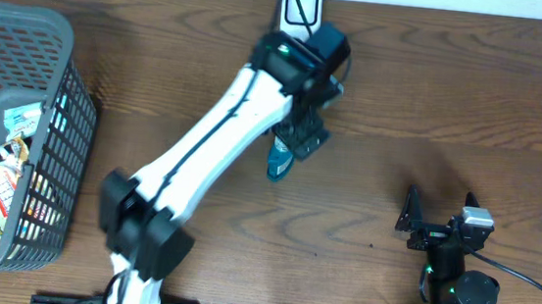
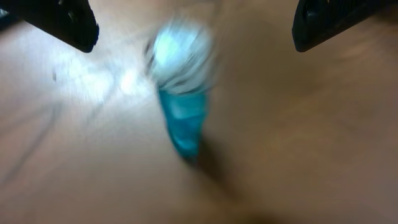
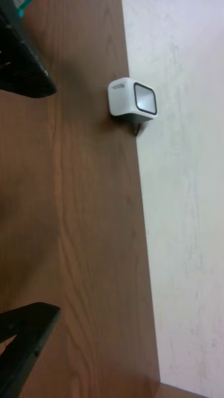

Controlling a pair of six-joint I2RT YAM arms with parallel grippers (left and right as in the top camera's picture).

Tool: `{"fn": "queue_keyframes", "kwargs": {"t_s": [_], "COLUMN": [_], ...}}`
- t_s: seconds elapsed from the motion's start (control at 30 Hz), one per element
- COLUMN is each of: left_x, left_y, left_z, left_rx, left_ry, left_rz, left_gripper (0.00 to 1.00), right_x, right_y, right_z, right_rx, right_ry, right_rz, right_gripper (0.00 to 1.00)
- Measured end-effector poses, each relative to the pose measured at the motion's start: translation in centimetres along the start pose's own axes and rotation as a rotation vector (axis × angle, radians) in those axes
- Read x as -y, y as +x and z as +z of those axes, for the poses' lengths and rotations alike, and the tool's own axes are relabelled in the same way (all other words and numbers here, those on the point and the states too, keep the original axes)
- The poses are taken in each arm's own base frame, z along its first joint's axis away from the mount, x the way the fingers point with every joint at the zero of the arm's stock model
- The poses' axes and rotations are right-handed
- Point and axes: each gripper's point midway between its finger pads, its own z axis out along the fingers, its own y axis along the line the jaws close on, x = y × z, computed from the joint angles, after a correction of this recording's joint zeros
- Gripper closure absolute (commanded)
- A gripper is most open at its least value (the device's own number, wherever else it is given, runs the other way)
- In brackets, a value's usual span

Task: Scan the item barcode
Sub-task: 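Carry the teal bottle to the table centre and release it, then return the left gripper to the basket and grasp the yellow snack bag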

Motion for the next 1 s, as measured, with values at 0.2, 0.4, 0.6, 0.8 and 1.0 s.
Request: {"fn": "queue_keyframes", "kwargs": {"t_s": [0.2, 0.4, 0.6, 0.8, 1.0], "left_x": [-7.1, -19.6, -25.5, -27.6, -28.3], "left_y": [-0.7, 11.9, 26.7, 35.3, 39.3], "left_z": [-14.6, -23.7, -23.9, -18.8, -10.8], "left_rx": [0.434, 0.598, 0.494, 0.251, -0.039], "left_ry": [-0.276, -0.613, -0.803, -0.801, -0.686], "left_rz": [-0.262, -1.039, -1.752, -2.119, -2.146], "left_gripper": [0.02, 0.02, 0.02, 0.02, 0.02], "right_x": [0.0, 0.0, 0.0, 0.0, 0.0], "right_y": [0.0, 0.0, 0.0, 0.0, 0.0], "right_z": [0.0, 0.0, 0.0, 0.0, 0.0], "right_rx": [0.0, 0.0, 0.0, 0.0, 0.0], "right_ry": [0.0, 0.0, 0.0, 0.0, 0.0], "right_rz": [0.0, 0.0, 0.0, 0.0, 0.0], "right_gripper": [0.01, 0.01, 0.01, 0.01, 0.01]}}
